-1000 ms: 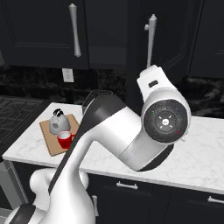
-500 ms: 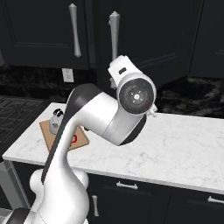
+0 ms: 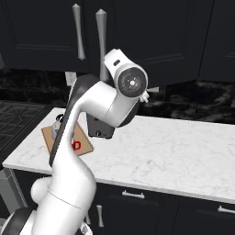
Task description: Pick the kettle from the counter and place it on the tray. Then pick the mug from the cabinet and place it on the tray. Then close the cabinet doors.
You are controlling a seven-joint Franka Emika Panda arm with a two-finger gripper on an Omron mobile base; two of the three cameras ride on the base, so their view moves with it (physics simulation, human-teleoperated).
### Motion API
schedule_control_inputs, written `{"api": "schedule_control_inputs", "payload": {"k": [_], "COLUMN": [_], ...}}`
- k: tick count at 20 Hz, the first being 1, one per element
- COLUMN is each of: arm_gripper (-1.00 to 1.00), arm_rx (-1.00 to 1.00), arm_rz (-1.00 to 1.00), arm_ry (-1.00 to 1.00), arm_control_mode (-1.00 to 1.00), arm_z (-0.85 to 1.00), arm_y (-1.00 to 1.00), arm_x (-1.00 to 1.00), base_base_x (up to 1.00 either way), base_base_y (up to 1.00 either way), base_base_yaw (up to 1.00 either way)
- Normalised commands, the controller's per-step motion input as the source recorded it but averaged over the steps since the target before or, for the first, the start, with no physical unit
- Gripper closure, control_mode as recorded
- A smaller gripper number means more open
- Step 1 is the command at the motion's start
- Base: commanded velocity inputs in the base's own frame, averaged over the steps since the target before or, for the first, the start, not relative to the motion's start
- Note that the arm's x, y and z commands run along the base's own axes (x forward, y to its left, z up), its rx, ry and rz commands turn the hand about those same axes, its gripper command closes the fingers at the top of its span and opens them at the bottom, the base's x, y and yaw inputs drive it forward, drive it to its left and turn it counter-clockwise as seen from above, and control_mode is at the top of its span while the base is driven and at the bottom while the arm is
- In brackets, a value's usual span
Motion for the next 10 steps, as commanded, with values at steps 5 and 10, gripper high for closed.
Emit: {"api": "schedule_control_inputs", "payload": {"k": [5,10], "arm_gripper": [-1.00,-1.00], "arm_rx": [0.00,0.00], "arm_rz": [0.00,0.00], "arm_ry": [0.01,0.00], "arm_control_mode": [-1.00,-1.00], "arm_z": [-0.14,-0.16], "arm_y": [0.32,0.26], "arm_x": [1.00,1.00], "base_base_x": [0.00,0.00], "base_base_y": [0.00,0.00], "base_base_yaw": [0.00,0.00]}}
